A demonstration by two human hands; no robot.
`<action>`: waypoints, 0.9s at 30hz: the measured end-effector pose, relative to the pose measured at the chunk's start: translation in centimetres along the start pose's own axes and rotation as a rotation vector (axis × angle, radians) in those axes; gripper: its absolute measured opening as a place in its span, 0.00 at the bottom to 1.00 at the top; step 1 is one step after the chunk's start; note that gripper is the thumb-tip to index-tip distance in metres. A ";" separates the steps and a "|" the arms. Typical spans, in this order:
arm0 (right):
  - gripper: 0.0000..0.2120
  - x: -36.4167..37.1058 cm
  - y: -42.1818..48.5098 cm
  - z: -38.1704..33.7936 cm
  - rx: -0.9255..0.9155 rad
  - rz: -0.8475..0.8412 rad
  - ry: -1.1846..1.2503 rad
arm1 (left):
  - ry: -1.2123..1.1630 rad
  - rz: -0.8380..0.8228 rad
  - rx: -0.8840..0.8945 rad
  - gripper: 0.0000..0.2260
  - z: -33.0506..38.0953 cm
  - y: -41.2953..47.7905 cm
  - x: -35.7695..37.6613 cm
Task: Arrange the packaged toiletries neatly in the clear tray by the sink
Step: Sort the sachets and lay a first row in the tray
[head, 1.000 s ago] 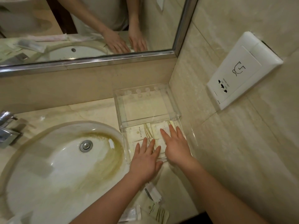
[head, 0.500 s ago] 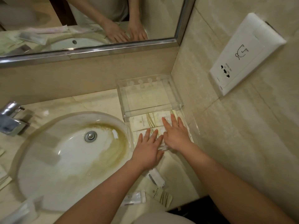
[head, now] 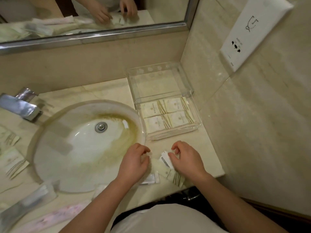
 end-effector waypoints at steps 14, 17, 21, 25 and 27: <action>0.21 2.5 -4.5 2.7 -0.125 -0.119 -0.366 | 0.501 -0.147 -0.196 0.17 -2.0 -7.0 1.8; 0.21 2.3 -4.5 2.8 -0.122 -0.127 -0.364 | 0.515 -0.150 -0.242 0.14 -1.7 -6.9 1.7; 0.18 2.4 -4.5 2.9 -0.091 -0.165 -0.333 | 0.490 -0.195 -0.285 0.08 -1.7 -6.7 1.4; 0.09 1.8 -4.6 3.3 0.034 -0.212 -0.017 | 0.338 -0.136 -0.335 0.11 -1.5 -7.4 0.2; 0.07 0.9 -4.5 3.4 0.093 -0.169 0.163 | 0.235 -0.105 -0.378 0.12 -1.5 -7.8 -0.9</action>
Point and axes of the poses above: each hand's wrist, its own y-axis towards the middle knuckle, its own x-axis out of the palm, z = x × y, the point moved 4 cm from there along y, towards the middle knuckle, and after that the axes turned 13 degrees about y, right-handed, at the moved point
